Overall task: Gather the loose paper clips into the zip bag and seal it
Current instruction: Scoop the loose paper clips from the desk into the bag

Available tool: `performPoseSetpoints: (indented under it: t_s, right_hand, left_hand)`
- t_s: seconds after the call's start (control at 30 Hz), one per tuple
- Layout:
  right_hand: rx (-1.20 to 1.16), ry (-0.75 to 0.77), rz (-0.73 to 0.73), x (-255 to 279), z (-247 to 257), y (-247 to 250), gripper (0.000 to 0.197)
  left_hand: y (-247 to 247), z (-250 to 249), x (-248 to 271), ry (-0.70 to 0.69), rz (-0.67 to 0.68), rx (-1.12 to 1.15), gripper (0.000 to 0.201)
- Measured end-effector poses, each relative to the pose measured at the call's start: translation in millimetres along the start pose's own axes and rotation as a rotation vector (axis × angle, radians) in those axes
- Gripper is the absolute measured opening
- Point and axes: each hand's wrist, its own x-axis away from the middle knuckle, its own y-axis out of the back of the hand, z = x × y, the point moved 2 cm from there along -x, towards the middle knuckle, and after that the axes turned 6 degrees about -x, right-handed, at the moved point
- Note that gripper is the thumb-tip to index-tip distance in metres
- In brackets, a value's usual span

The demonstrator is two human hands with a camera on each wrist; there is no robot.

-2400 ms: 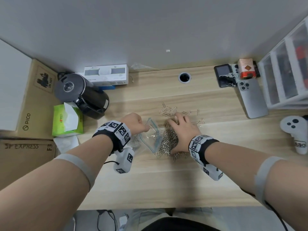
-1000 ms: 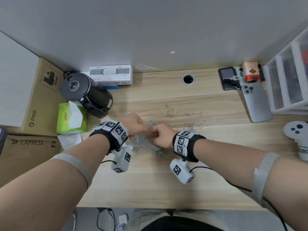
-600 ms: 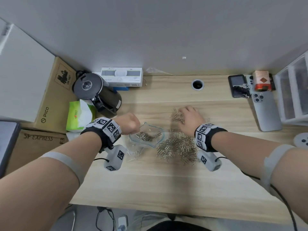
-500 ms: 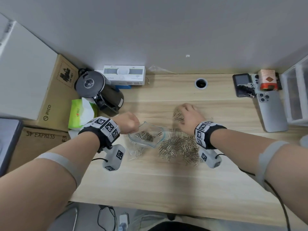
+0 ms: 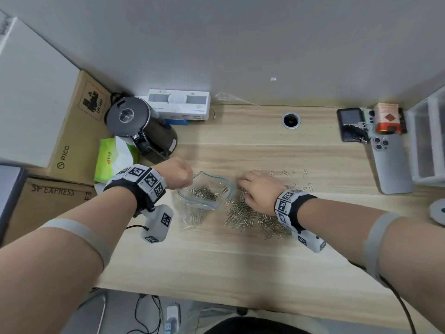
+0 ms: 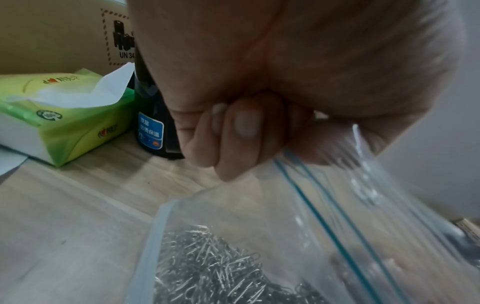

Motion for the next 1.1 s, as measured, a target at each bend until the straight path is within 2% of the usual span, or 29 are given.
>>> performPoseSetpoints:
  t_s: [0.07, 0.17, 0.27, 0.47, 0.53, 0.63, 0.7, 0.83, 0.97, 1.1]
  right_hand:
    - [0.024, 0.015, 0.007, -10.5, 8.4, 1.5, 0.055]
    - [0.033, 0.042, 0.094, -22.9, 26.0, -9.9, 0.071]
    - [0.089, 0.13, 0.174, -20.1, 39.9, -29.3, 0.064]
    - [0.041, 0.3, 0.15, 5.9, 31.3, -37.5, 0.043]
    - [0.043, 0.31, 0.16, 14.6, 20.0, -35.1, 0.043]
    - [0.08, 0.31, 0.18, 22.9, 2.2, -28.7, 0.044]
    - [0.124, 0.298, 0.178, 24.7, -4.4, -24.5, 0.046]
    - [0.109, 0.364, 0.124, 23.0, 9.9, -28.1, 0.054]
    - [0.14, 0.435, 0.239, 23.7, 34.8, -51.4, 0.054]
    - [0.303, 0.435, 0.269, 37.5, 25.2, -62.9, 0.057]
  left_hand:
    - [-1.1, -0.7, 3.0, -0.004, -0.003, 0.011, 0.042]
    - [-3.0, 2.9, 8.6, 0.003, -0.033, 0.036, 0.042]
    - [-3.3, 10.2, 11.7, 0.021, -0.061, 0.04, 0.043]
    - [-5.9, 14.2, 16.2, 0.042, -0.076, 0.075, 0.029]
    - [-6.7, 9.1, 17.2, 0.036, -0.074, 0.062, 0.025]
    - [-7.2, 5.7, 13.5, 0.027, -0.083, 0.048, 0.033]
    - [-7.8, 3.2, 12.5, 0.018, -0.087, 0.042, 0.025]
    - [-9.6, 1.3, 10.0, 0.038, -0.1, 0.025, 0.025]
    - [-10.6, -0.6, 9.8, 0.06, -0.102, 0.015, 0.025]
    - [-10.7, -0.1, 6.9, 0.058, -0.092, 0.012, 0.028]
